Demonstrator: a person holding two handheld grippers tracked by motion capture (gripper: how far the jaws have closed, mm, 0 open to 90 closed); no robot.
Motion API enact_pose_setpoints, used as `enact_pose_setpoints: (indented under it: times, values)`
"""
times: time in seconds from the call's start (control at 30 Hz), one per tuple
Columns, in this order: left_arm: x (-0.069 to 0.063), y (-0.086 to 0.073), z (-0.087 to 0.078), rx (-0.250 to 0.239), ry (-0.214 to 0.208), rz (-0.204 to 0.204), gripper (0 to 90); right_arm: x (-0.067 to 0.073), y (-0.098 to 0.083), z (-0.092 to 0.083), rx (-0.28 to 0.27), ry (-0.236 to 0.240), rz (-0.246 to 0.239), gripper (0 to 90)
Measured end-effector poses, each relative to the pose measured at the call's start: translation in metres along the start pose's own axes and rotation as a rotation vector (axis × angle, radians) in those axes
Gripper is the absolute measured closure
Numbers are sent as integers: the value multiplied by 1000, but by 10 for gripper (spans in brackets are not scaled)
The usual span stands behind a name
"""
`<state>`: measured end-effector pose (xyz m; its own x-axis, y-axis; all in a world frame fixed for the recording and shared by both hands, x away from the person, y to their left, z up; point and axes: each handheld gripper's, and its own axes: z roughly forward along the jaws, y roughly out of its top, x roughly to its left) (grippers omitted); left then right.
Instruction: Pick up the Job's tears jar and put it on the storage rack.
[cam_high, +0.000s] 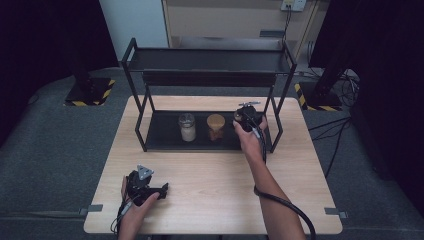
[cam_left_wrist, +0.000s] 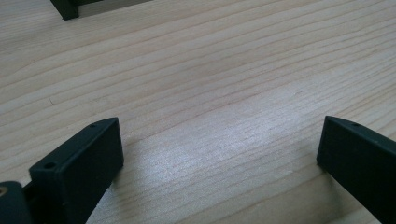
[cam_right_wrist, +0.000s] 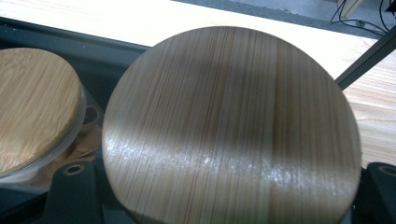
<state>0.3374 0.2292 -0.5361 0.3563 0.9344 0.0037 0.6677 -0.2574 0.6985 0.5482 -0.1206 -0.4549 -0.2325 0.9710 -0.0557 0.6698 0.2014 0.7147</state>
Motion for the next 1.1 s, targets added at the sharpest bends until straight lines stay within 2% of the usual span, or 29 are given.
enact_pose_setpoints:
  times: [1.1]
  values:
    - [0, 0, 0, 0, 0, 0, 0, 1, -14, 23, 35, 7, 17, 256]
